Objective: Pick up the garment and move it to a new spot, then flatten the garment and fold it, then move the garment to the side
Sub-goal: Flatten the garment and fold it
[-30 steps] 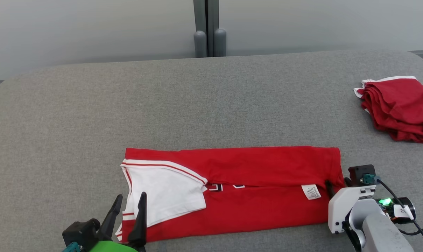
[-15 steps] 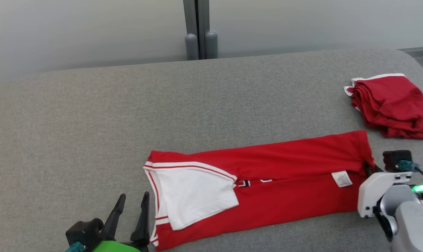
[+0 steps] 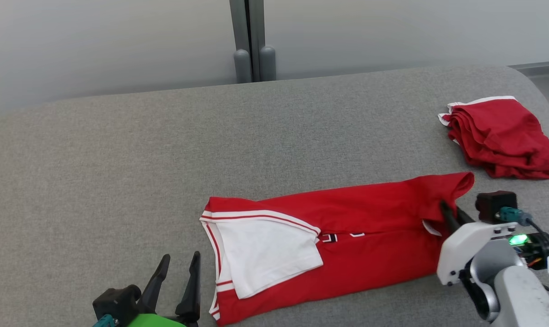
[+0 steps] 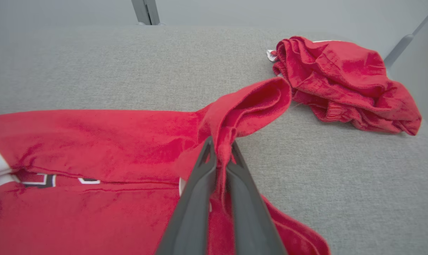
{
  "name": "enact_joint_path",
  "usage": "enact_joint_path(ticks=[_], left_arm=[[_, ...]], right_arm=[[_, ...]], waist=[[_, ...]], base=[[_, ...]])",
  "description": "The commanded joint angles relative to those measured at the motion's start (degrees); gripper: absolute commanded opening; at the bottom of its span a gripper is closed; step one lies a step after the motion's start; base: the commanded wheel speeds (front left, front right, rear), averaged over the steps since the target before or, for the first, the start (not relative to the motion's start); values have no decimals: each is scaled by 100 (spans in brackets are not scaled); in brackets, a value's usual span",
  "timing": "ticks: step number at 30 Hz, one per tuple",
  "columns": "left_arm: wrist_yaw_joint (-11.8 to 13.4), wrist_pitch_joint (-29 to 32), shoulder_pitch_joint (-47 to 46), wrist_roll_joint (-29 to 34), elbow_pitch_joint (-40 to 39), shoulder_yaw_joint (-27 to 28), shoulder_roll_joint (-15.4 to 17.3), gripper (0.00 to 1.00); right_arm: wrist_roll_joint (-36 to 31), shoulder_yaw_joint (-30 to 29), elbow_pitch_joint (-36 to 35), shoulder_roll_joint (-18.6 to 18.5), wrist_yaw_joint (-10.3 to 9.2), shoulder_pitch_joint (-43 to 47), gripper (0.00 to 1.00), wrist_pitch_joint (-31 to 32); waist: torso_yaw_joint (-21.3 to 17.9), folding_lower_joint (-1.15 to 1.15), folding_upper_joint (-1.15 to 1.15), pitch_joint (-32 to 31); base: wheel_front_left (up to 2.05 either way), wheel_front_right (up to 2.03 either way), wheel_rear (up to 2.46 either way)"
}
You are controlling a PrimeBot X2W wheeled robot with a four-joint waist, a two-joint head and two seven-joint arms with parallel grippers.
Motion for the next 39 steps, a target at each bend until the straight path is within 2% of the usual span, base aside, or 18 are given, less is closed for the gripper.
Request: enact_joint_path(ticks=[1,8,22,36,37,38,39], left_arm=[[-40,-28,-84,49,32,22,-9,100],[-74,-28,-55,76,98,32,-20,100],[-150,0,-212,120,166,-107,-92,100],[-272,5,-387,133,372,-265,-203,100],[-271,3,-391,134,380,-271,-214,100],[-276,3,-394,136,394,-278,-225,100],[-280,1,-394,140,403,-282,-229,100]], right_arm=[[107,146,-143,83,-10,78,0,39],[589,1165,-443,435,-10,75,0,36],[2028,3416,252,494,-9,-808,0,-448],[2763,4549,1468,493,-9,-1639,0,-921],[2800,4592,1531,494,-9,-1685,5,-970],[2854,4662,1611,493,-9,-1737,22,-1018],[2884,4725,1666,493,-9,-1785,35,-1066]], waist=[[15,0,0,-25],[129,0,0,-130],[615,0,0,-120],[1119,0,0,-155],[1135,0,0,-154],[1154,0,0,-152],[1169,0,0,-150]], base=[[0,0,0],[0,0,0],[0,0,0],[0,0,0],[0,0,0],[0,0,0],[0,0,0]])
